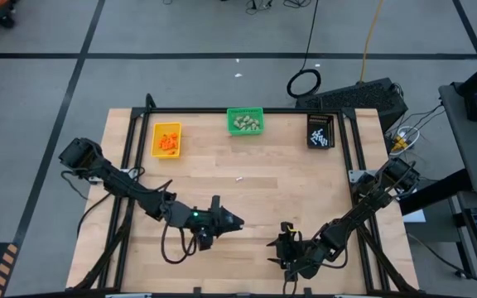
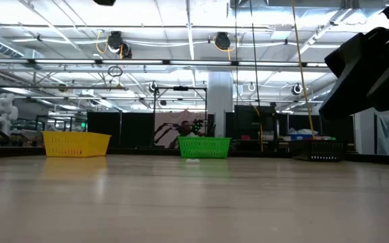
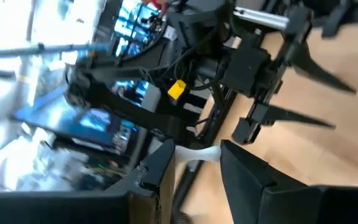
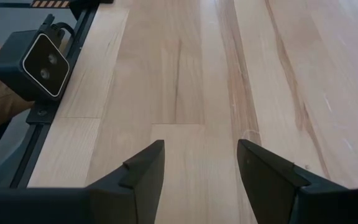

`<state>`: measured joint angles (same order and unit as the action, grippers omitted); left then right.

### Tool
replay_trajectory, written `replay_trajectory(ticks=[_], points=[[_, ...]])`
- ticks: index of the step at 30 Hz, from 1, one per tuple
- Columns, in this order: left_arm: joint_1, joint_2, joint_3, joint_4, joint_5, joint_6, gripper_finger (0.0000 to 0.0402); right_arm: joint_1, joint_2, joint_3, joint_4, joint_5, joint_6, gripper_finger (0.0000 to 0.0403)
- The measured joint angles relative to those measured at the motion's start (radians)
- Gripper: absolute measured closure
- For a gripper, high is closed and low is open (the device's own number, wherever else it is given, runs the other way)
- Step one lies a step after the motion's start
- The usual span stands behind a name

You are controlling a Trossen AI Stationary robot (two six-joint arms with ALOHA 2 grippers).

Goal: Sort Halloween decoration
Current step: Put the white bone toy into the black bin

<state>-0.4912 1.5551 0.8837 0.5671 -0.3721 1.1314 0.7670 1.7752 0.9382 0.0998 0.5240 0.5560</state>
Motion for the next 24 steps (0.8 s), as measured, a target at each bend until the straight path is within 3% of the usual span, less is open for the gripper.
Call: replay_trajectory(ticks=[24], points=[[0.000,0.000,0.000,-0.015,0.000,-1.174,0.0288,0.000,0.000,0.000,0.000,0.001,0.008,0.0213]])
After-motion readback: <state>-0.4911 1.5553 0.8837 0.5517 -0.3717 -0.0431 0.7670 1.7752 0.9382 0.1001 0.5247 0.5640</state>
